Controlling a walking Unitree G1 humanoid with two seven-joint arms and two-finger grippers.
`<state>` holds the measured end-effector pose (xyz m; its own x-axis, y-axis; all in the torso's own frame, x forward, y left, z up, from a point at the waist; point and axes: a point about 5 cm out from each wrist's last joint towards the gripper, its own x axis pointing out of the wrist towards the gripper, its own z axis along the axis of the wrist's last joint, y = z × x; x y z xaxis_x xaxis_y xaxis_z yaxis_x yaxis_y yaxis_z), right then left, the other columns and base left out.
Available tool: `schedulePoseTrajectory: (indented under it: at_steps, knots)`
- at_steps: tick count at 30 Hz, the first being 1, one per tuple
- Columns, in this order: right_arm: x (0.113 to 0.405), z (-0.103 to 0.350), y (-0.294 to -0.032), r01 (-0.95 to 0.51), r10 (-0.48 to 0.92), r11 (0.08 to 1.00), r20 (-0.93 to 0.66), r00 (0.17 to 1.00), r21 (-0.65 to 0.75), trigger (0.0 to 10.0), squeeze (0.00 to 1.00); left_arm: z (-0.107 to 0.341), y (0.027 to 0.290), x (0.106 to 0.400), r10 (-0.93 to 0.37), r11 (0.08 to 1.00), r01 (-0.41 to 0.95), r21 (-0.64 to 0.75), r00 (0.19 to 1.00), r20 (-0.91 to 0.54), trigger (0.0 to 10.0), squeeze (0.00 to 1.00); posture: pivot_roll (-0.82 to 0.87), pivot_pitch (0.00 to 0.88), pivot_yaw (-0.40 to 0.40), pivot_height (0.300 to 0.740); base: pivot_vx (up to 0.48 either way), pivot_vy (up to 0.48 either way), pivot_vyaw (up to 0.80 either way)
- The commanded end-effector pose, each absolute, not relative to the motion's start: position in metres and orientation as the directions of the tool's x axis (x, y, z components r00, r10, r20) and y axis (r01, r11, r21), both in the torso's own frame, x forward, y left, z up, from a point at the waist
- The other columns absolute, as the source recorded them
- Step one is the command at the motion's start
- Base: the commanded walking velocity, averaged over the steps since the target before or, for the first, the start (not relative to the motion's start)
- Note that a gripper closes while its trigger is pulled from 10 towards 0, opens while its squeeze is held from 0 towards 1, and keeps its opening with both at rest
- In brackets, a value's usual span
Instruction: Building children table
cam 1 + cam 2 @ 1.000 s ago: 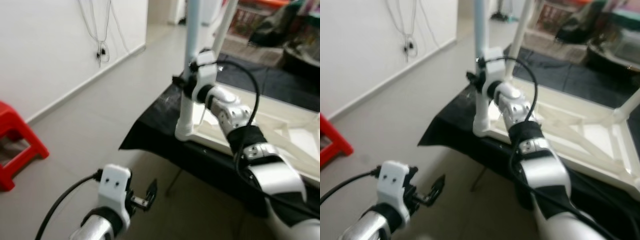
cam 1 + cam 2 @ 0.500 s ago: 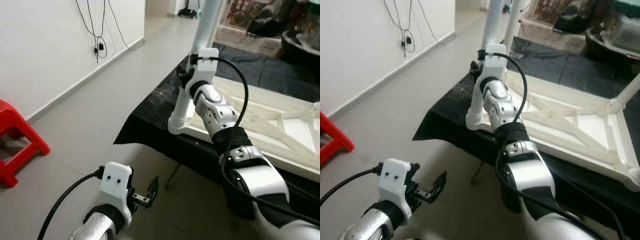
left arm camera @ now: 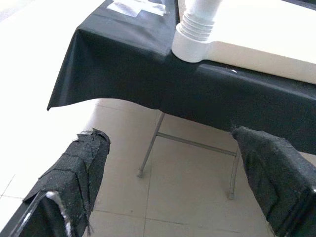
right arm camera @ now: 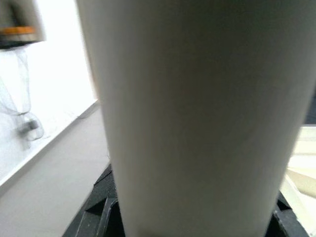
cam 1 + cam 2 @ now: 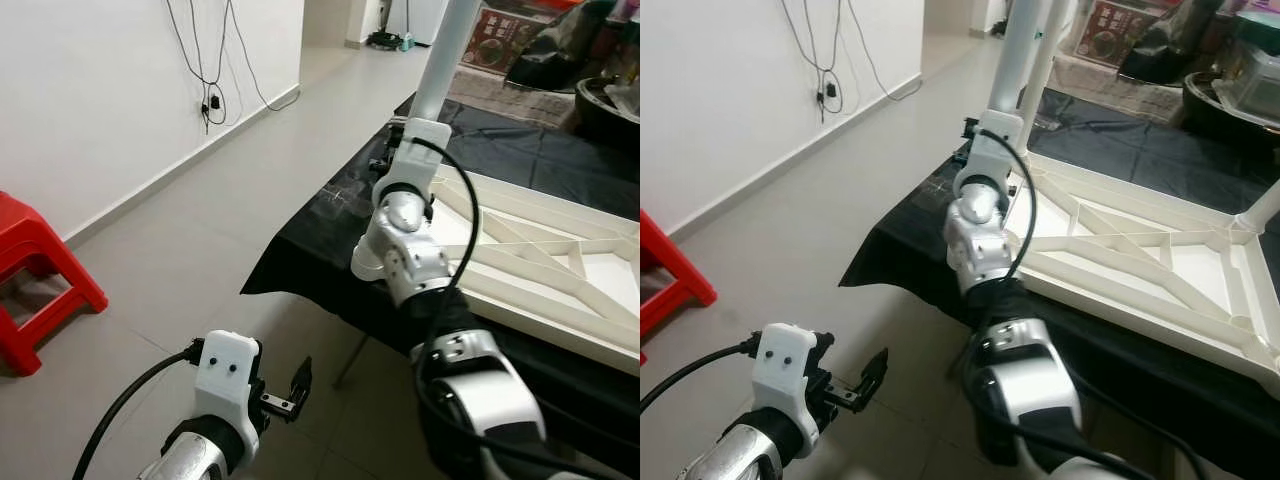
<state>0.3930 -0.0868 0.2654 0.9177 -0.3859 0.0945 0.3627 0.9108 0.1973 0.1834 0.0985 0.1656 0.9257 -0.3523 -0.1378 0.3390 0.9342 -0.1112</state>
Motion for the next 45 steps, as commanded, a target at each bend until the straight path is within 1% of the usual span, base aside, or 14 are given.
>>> schedulePoseTrajectory:
  at_steps: [1,4,8,11,15,17,19,21,30,32,34,41,42,45]
  knots:
    - [0.391,0.223,-0.092,0.496,-0.480,0.845,-0.126,0.868,0.199,10.0,0.00,0.161,0.098,0.184,-0.353,0.934,0.338,-0.116,0.922,-0.157,10.0,0.00,0.08,0.144,-0.088,0.740,0.000,0.000,0.00]
    - [0.390,0.225,-0.086,0.520,-0.501,0.827,-0.142,0.854,0.213,10.0,0.00,0.161,0.097,0.184,-0.354,0.934,0.339,-0.115,0.922,-0.156,10.0,0.00,0.08,0.142,-0.088,0.740,0.000,0.000,0.00]
    - [0.392,0.240,-0.082,0.510,-0.499,0.820,-0.109,0.859,0.261,10.0,0.00,0.161,0.098,0.185,-0.353,0.934,0.339,-0.114,0.923,-0.152,10.0,0.00,0.07,0.126,-0.088,0.740,0.000,0.000,0.00]
    - [0.396,0.263,-0.085,0.508,-0.516,0.803,-0.064,0.854,0.312,10.0,0.00,0.160,0.098,0.187,-0.354,0.934,0.341,-0.108,0.923,-0.150,10.0,0.00,0.07,0.112,-0.092,0.740,0.000,0.000,0.00]
    - [0.397,0.269,-0.086,0.509,-0.521,0.799,-0.053,0.852,0.320,10.0,0.00,0.160,0.098,0.187,-0.354,0.934,0.341,-0.107,0.923,-0.149,10.0,0.00,0.07,0.109,-0.095,0.740,0.000,0.000,0.00]
    - [0.397,0.277,-0.087,0.498,-0.521,0.798,-0.027,0.853,0.339,10.0,0.00,0.160,0.098,0.188,-0.354,0.934,0.342,-0.105,0.924,-0.146,10.0,0.00,0.08,0.097,-0.096,0.740,0.000,0.000,0.00]
    - [0.397,0.299,-0.088,0.476,-0.526,0.795,0.038,0.849,0.375,10.0,0.00,0.160,0.098,0.189,-0.353,0.934,0.342,-0.101,0.925,-0.141,10.0,0.00,0.07,0.088,-0.094,0.740,0.000,0.000,0.00]
    - [0.396,0.301,-0.087,0.475,-0.529,0.796,0.048,0.847,0.376,10.0,0.00,0.160,0.098,0.190,-0.355,0.934,0.343,-0.101,0.925,-0.139,10.0,0.00,0.07,0.081,-0.093,0.740,0.000,0.000,0.00]
    - [0.396,0.278,-0.084,0.482,-0.508,0.806,-0.016,0.861,0.344,10.0,0.00,0.160,0.097,0.191,-0.358,0.933,0.348,-0.092,0.924,-0.131,10.0,0.00,0.07,0.077,-0.096,0.740,0.000,0.000,0.00]
    - [0.397,0.267,-0.083,0.490,-0.503,0.811,-0.047,0.863,0.321,10.0,0.00,0.160,0.097,0.192,-0.358,0.933,0.349,-0.091,0.925,-0.129,10.0,0.00,0.07,0.078,-0.096,0.740,0.000,0.000,0.00]
    - [0.395,0.245,-0.079,0.481,-0.473,0.836,-0.098,0.876,0.266,10.0,0.00,0.159,0.096,0.191,-0.359,0.933,0.349,-0.092,0.924,-0.132,10.0,0.00,0.07,0.089,-0.094,0.740,0.000,0.000,0.00]
    - [0.394,0.234,-0.074,0.461,-0.445,0.853,-0.121,0.887,0.245,10.0,0.00,0.158,0.096,0.191,-0.362,0.931,0.352,-0.093,0.923,-0.134,10.0,0.00,0.07,0.094,-0.096,0.740,0.000,0.000,0.00]
    - [0.394,0.230,-0.071,0.448,-0.429,0.861,-0.131,0.894,0.239,10.0,0.68,0.158,0.095,0.191,-0.363,0.931,0.353,-0.093,0.922,-0.134,10.0,0.00,0.07,0.097,-0.094,0.740,0.000,0.000,0.00]
    - [0.394,0.230,-0.071,0.448,-0.429,0.861,-0.131,0.894,0.239,10.0,0.68,0.158,0.095,0.191,-0.363,0.931,0.353,-0.093,0.922,-0.134,10.0,0.00,0.07,0.097,-0.094,0.740,0.000,0.000,0.00]
